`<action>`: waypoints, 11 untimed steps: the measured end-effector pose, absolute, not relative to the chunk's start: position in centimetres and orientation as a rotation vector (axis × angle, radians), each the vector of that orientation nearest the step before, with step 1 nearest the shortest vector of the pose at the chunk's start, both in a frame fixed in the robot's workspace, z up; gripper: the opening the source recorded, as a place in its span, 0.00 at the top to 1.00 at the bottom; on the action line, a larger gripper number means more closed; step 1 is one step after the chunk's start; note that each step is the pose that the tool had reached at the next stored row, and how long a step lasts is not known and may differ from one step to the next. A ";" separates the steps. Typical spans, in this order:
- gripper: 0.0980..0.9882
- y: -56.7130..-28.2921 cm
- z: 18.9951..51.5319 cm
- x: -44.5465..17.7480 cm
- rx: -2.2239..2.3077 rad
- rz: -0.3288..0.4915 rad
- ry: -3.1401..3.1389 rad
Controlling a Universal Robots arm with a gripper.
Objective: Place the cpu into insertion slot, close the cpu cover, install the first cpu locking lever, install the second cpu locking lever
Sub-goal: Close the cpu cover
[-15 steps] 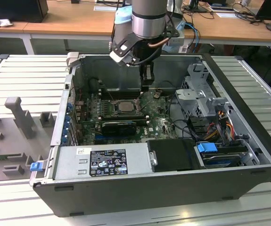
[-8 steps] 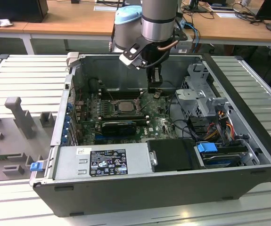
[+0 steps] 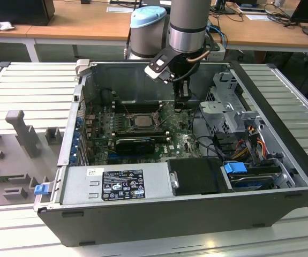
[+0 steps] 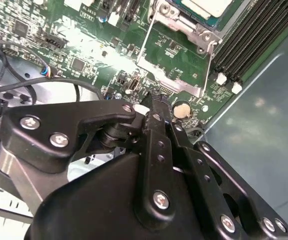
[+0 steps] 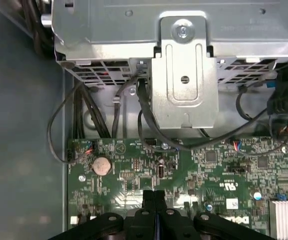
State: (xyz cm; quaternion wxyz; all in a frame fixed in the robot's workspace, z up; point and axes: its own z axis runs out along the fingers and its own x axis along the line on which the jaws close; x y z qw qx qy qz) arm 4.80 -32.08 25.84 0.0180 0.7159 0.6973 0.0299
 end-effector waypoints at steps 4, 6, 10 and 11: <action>0.99 -32.0 25.2 4.8 2.224 0.092 2.167; 0.99 -31.9 25.1 4.6 2.224 0.091 2.168; 0.99 -31.9 25.1 4.0 2.223 0.091 2.169; 0.99 -31.9 25.1 3.8 2.223 0.091 2.169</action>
